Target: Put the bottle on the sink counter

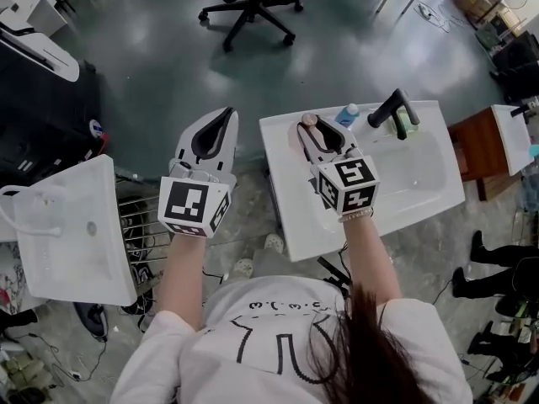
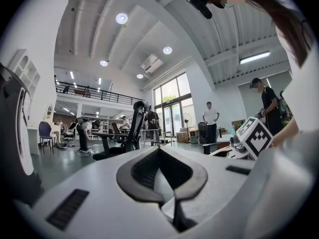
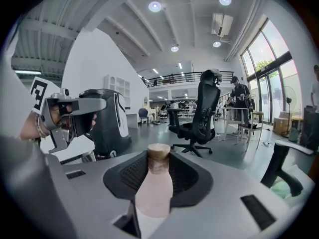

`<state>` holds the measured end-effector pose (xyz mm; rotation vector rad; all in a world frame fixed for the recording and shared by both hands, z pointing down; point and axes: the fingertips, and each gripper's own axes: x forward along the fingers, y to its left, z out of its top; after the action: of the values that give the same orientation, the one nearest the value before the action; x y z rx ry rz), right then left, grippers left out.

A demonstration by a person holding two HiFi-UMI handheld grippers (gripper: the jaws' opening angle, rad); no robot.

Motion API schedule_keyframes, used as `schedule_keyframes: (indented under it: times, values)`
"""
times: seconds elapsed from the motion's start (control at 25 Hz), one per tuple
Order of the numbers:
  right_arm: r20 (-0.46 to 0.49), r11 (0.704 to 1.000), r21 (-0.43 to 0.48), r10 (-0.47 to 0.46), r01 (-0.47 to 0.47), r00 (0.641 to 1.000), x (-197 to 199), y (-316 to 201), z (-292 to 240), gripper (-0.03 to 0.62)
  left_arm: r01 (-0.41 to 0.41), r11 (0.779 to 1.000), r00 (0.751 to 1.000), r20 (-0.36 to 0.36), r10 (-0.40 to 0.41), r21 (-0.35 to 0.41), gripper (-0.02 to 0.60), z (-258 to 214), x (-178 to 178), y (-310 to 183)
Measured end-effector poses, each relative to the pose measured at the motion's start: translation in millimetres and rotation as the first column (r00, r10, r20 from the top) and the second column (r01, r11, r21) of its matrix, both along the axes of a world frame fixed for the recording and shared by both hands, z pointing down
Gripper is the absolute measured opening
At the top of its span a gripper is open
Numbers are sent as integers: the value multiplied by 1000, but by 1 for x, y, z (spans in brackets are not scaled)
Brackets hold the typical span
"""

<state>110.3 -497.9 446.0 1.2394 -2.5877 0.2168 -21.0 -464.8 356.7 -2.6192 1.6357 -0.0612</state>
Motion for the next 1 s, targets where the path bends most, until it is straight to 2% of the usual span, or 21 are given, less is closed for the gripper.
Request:
schedule_keyframes:
  times: [0.44,1.0]
  values:
    - [-10,994,-92,-61,60,998,-26,-27,47,140,57,998,998,5,-57,-39,9,17,-8,-11]
    - [-45,982,-163,-103,94,994,-32,-42,90,140,94,991,995,23,-92,-92,9,37,-2,-12]
